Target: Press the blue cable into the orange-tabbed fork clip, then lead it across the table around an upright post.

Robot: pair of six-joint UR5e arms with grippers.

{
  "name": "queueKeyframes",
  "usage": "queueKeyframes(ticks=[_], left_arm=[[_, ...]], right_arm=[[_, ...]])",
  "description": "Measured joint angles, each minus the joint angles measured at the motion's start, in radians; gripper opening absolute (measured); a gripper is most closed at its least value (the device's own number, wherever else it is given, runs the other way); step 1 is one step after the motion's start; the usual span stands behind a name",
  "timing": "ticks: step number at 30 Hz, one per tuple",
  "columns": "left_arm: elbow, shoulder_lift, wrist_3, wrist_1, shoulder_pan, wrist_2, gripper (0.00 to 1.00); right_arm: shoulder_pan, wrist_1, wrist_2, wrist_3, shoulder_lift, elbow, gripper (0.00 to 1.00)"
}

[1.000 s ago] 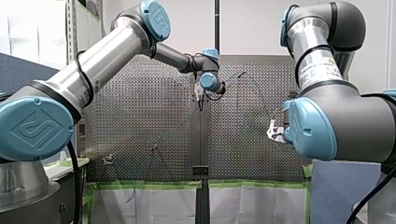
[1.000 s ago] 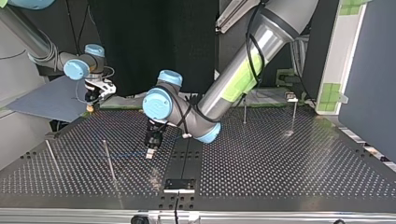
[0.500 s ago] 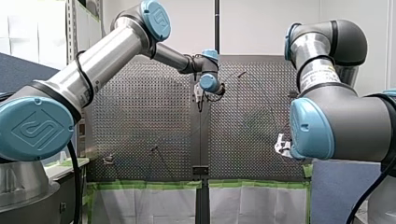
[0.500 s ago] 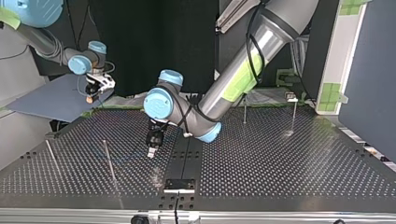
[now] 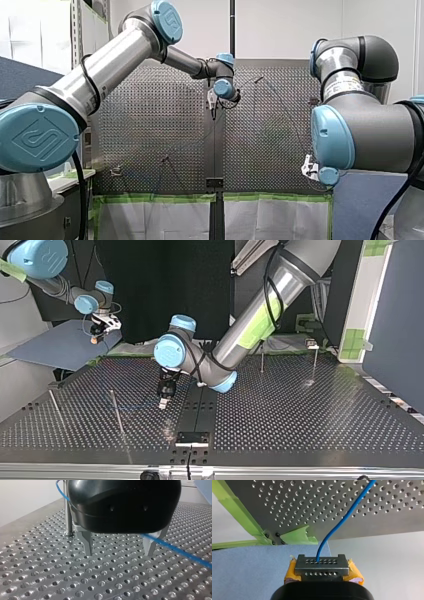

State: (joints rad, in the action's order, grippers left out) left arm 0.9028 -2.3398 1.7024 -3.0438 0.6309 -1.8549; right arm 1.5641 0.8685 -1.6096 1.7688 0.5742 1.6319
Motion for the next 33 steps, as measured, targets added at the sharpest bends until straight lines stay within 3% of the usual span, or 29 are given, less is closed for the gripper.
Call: queueKeyframes(ticks=[18,27,33], left_arm=[[0.000,0.000,0.007,-0.007,0.000,0.000,1.00],[0.000,0.000,0.070,-0.066,0.006,-0.006,1.00],[0.000,0.000,0.111,-0.102,0.006,-0.043,1.00]], right_arm=[[-0.023,0.015,0.027,0.004,-0.050,-0.021,0.00],[-0.023,0.052,0.076,-0.007,-0.051,-0.022,0.00],[-0.023,0.062,0.085,-0.004,-0.051,-0.022,0.00]])
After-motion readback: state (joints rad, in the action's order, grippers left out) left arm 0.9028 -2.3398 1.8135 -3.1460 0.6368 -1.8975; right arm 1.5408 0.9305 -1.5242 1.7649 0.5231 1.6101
